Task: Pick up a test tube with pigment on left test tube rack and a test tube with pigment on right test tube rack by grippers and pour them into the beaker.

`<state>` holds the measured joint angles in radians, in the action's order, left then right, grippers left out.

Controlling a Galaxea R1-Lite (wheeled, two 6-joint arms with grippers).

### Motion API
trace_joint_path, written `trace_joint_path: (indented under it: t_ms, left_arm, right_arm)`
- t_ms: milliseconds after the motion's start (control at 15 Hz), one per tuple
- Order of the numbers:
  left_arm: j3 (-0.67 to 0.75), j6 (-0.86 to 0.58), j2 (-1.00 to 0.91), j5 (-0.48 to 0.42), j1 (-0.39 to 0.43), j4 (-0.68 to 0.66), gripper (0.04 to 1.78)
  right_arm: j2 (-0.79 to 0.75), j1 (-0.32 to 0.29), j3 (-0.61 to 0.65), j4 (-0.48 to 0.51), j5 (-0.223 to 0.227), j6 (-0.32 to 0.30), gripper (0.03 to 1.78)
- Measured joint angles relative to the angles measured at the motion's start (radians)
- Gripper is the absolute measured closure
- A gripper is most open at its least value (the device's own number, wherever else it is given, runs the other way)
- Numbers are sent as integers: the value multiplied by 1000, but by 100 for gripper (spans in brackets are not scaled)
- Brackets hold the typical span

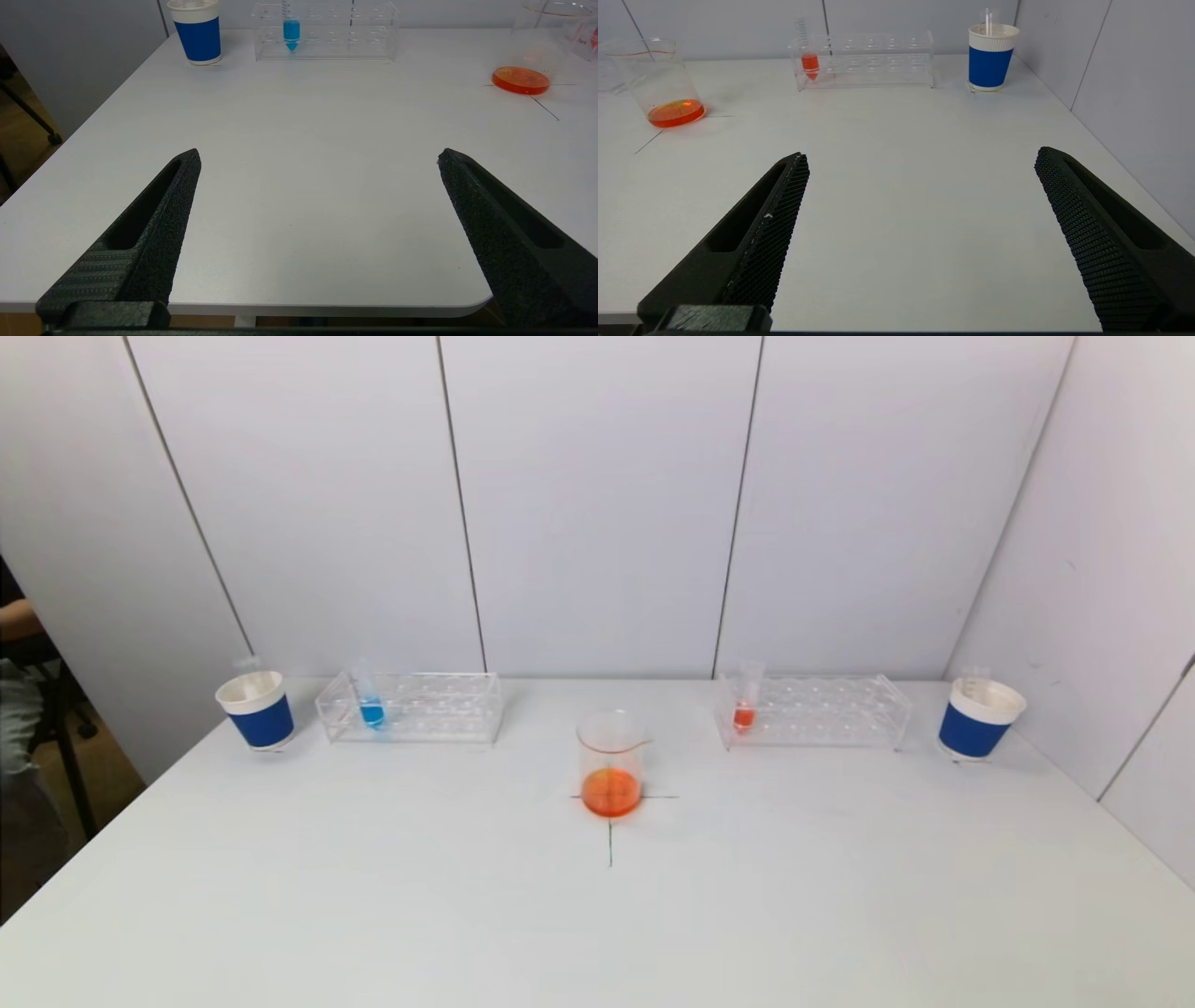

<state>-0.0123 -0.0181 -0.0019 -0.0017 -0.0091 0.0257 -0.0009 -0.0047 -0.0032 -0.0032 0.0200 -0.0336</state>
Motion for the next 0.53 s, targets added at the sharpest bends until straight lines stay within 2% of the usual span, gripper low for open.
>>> trace_joint_path:
  t_ms: [533]
  left_arm:
    - [0,0,0,0,0,0,5]
  right_arm:
    - [0,0,-1,1,1,0,5]
